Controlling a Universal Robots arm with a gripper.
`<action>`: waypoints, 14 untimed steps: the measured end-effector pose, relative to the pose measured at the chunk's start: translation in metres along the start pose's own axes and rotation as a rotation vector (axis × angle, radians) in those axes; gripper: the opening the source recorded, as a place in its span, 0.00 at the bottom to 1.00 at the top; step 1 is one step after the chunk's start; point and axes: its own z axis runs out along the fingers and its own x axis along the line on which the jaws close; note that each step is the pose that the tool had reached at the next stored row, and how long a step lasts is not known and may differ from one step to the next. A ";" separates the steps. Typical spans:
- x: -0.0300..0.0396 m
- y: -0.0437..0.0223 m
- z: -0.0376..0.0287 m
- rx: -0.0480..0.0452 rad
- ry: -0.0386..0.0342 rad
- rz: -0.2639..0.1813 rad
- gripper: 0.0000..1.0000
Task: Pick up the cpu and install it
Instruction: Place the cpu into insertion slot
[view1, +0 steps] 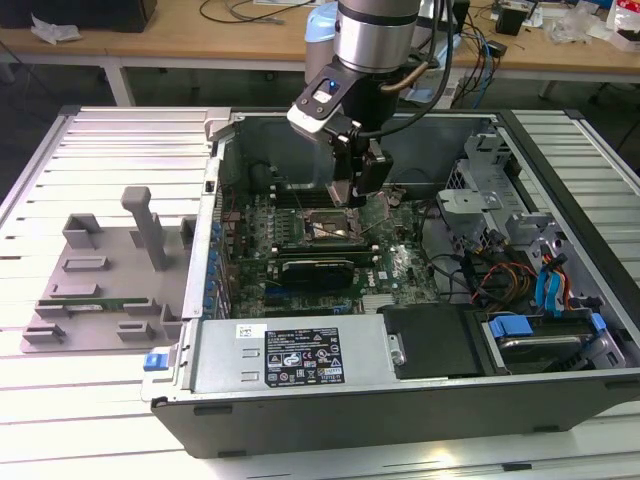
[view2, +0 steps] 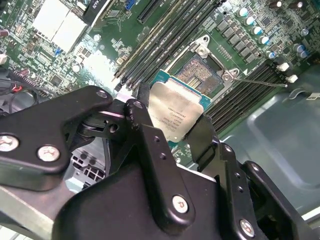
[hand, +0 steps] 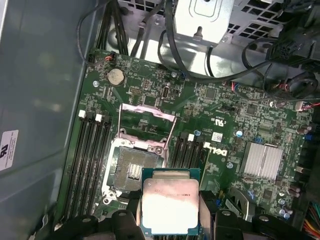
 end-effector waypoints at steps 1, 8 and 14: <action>0.0000 0.0000 0.0000 0.0002 0.0001 0.004 0.55; 0.0000 0.0000 0.0007 0.0040 0.0033 0.123 0.55; 0.0002 0.0002 0.0025 0.0055 0.0046 0.170 0.55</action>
